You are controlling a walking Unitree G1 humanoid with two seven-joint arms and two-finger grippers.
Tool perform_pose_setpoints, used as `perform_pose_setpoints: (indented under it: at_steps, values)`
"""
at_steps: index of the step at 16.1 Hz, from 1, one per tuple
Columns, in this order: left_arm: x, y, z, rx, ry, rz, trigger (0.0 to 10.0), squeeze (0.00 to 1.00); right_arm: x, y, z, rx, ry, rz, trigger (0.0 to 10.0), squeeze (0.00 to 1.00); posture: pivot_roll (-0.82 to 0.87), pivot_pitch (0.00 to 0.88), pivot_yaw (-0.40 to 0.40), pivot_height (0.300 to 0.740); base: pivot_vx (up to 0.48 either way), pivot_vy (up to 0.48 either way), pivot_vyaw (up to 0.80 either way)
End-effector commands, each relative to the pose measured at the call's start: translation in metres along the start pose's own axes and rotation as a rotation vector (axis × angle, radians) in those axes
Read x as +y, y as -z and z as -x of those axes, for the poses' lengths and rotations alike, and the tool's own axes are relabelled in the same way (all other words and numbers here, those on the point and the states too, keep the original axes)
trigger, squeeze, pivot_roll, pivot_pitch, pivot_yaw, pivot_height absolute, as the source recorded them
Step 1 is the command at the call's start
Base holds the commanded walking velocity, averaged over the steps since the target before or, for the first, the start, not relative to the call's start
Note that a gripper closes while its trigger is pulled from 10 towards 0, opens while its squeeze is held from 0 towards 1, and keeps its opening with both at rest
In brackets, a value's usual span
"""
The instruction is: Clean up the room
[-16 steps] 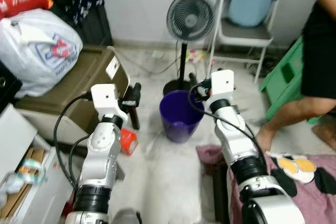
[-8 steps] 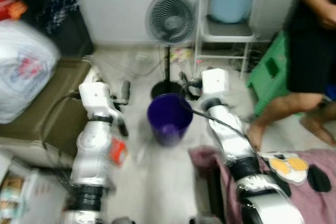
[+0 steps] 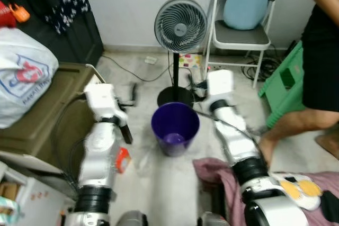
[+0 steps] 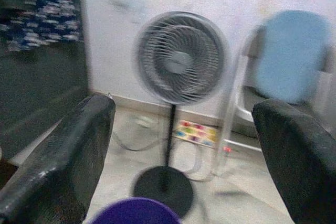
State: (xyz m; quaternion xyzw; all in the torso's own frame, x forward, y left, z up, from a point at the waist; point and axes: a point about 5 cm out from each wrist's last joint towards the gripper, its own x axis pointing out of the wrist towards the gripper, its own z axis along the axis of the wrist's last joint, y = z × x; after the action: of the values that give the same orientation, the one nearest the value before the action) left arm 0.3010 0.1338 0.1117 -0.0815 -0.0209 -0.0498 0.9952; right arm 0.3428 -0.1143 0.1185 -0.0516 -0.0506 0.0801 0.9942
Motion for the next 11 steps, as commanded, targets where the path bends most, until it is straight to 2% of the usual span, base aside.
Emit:
perform_pose_setpoints:
  at_steps: [1, 11]
  values:
    - [0.0098, -0.0008, 0.0015, 0.002, -0.036, -0.023, 10.0, 0.0, 0.0081, -0.0037, -0.0018, -0.011, -0.02, -0.016, 10.0, 0.0, -0.06, 0.0, -0.003, 0.74, 0.0, 0.0, 0.0]
    - [0.01, -0.0018, 0.0002, -0.001, -0.033, -0.05, 10.0, 0.0, 0.0076, -0.0042, -0.0025, -0.015, -0.022, -0.002, 10.0, 0.0, -0.06, 0.0, 0.002, 0.74, 0.0, 0.0, 0.8]
